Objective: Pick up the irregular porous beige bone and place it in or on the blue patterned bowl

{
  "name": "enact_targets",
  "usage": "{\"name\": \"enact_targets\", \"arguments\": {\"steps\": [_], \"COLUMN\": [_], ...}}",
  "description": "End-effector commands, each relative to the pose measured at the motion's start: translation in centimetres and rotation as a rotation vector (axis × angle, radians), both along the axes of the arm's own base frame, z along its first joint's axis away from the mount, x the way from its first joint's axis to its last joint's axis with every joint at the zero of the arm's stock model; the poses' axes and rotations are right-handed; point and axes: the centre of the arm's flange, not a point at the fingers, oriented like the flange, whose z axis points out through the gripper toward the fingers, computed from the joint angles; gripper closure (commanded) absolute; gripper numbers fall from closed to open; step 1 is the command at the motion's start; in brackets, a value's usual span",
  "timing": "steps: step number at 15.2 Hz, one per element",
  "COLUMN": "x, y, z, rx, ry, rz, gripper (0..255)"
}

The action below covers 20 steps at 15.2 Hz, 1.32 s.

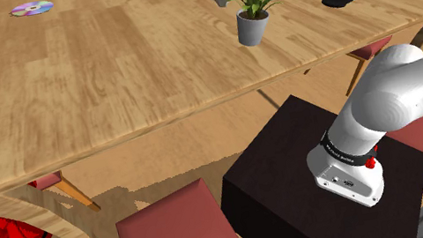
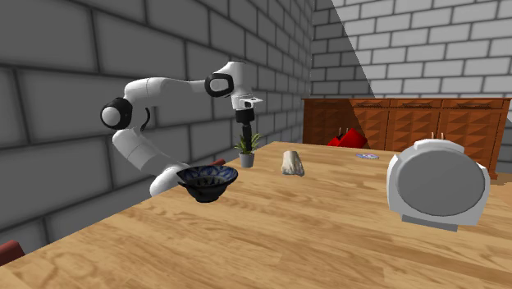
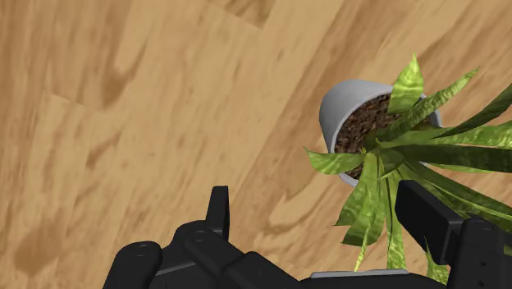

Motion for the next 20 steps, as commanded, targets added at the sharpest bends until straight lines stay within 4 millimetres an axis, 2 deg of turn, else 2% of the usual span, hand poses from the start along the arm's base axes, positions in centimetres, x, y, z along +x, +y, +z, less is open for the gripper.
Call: {"name": "enact_targets", "arguments": {"steps": [1, 14, 15, 20], "x": [0.0, 17.2, 17.9, 18.0], "y": [0.0, 0.1, 0.2, -0.5], "z": [0.0, 3.8, 3.9, 1.4], "rx": [0.0, -0.284, -0.295, -0.295], "ry": [0.0, 0.074, 0.077, 0.077], "rz": [0.0, 0.059, 0.061, 0.061], "gripper": [0, 0, 0, 0]}}
